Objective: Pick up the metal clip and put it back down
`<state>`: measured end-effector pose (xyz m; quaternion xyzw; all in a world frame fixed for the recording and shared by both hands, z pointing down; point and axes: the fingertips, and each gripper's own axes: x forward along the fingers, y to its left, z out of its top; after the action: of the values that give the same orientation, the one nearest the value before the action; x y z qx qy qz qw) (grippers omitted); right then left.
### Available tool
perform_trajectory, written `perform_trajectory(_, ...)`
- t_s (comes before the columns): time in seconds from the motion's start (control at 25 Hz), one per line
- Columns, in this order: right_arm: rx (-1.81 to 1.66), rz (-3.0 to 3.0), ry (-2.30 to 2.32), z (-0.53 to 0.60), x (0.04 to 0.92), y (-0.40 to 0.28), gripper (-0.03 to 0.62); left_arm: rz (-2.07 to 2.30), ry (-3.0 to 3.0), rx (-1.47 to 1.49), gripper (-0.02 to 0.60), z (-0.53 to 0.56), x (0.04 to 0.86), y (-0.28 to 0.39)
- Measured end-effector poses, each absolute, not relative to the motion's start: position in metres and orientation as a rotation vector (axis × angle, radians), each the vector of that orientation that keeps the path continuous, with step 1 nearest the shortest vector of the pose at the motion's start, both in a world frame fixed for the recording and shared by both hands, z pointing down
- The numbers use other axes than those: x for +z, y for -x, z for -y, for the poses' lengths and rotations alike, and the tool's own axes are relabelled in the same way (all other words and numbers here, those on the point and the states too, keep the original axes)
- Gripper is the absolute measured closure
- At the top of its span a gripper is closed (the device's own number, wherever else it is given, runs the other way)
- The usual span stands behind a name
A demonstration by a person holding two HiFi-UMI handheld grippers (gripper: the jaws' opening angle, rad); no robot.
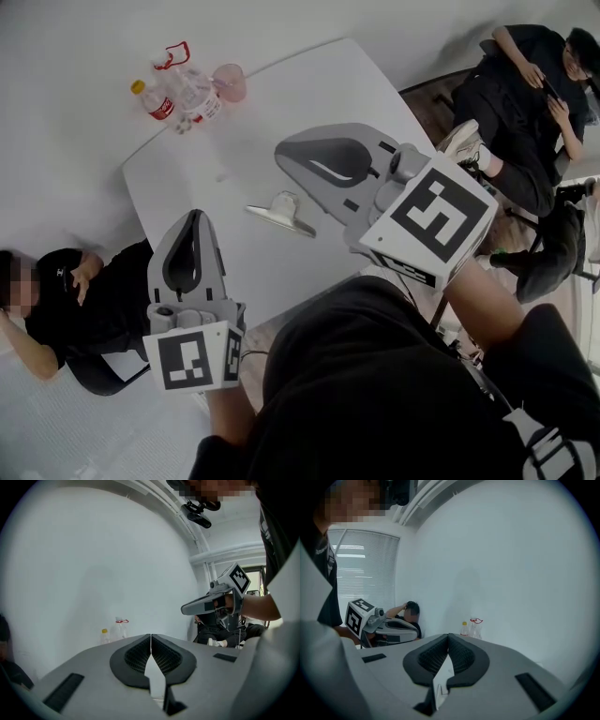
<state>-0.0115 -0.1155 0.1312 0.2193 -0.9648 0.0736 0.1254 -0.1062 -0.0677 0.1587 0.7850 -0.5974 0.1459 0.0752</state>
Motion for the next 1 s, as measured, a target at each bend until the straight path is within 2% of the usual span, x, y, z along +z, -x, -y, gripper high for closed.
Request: perform_trajectory(1.0,0.115,2.839,-0.801,0.129,0.073,-0.029,0.574,1.833,-2.424,0.449,0.558,0.072,0.109,0.11)
